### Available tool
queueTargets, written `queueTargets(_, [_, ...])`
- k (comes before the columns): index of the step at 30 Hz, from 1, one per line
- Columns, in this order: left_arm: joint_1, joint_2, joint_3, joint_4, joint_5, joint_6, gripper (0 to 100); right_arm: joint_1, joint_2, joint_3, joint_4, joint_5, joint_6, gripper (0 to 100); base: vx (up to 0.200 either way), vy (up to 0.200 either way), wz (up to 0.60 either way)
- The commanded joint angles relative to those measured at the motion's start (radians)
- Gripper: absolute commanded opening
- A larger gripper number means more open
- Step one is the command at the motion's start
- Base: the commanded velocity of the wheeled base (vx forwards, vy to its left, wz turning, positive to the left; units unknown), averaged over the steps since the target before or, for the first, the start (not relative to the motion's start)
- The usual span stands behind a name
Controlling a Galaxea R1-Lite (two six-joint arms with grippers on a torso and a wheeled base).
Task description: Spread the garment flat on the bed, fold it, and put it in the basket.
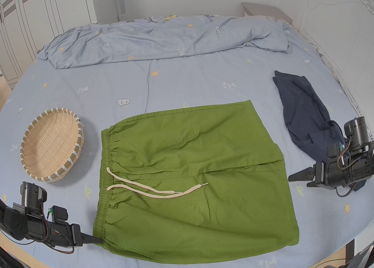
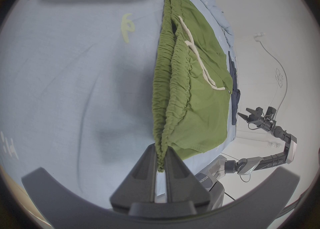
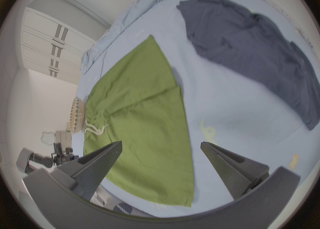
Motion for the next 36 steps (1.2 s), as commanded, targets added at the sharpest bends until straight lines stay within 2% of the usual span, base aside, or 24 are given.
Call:
queueTargets(1, [0.023,-0.016,0.014,-0.001,0.0,0.01,0,-0.087,0.015,0.174,0.011,0.068,-0.109,100,0.0,0.0,0.0])
queueTargets(3, [0.024,-0.016,0.014,-0.001,0.0,0.01,0,-0.102,0.052,0.237,0.012,0.129,-0.169,100,0.0,0.0,0.0])
queueTargets(4, [0.024,-0.016,0.014,-0.001,0.0,0.01,0,-0.102,0.052,0.237,0.012,0.129,-0.169,100,0.0,0.0,0.0])
queueTargets(6, [0.023,-0.015,0.016,-0.001,0.0,0.01,0,-0.104,0.095,0.286,0.012,0.172,-0.226,100,0.0,0.0,0.0])
queueTargets(11, [0.023,-0.008,0.017,-0.001,-0.005,0.01,0,-0.104,0.164,0.33,0.011,0.192,-0.29,100,0.0,0.0,0.0])
queueTargets(14, [0.023,-0.01,0.017,-0.001,-0.005,0.01,0,-0.102,0.173,0.333,0.011,0.206,-0.29,100,0.0,0.0,0.0])
queueTargets(15, [0.024,-0.013,0.017,-0.001,-0.006,0.01,0,-0.101,0.205,0.332,0.009,0.253,-0.293,100,0.0,0.0,0.0])
queueTargets(16, [0.024,-0.013,0.016,-0.001,-0.006,0.01,0,-0.096,0.219,0.332,0.002,0.27,-0.293,100,0.0,0.0,0.0])
queueTargets(22, [0.023,-0.011,0.016,-0.001,-0.008,0.01,0,-0.074,0.223,0.332,-0.049,0.327,-0.286,100,0.0,0.0,0.0])
queueTargets(32, [0.023,-0.016,0.017,-0.001,-0.008,0.01,0,-0.068,0.269,0.326,-0.135,0.344,-0.283,100,0.0,0.0,0.0])
queueTargets(36, [0.023,-0.016,0.016,-0.001,-0.008,0.01,0,-0.081,0.276,0.33,-0.147,0.375,-0.284,100,0.0,0.0,0.0])
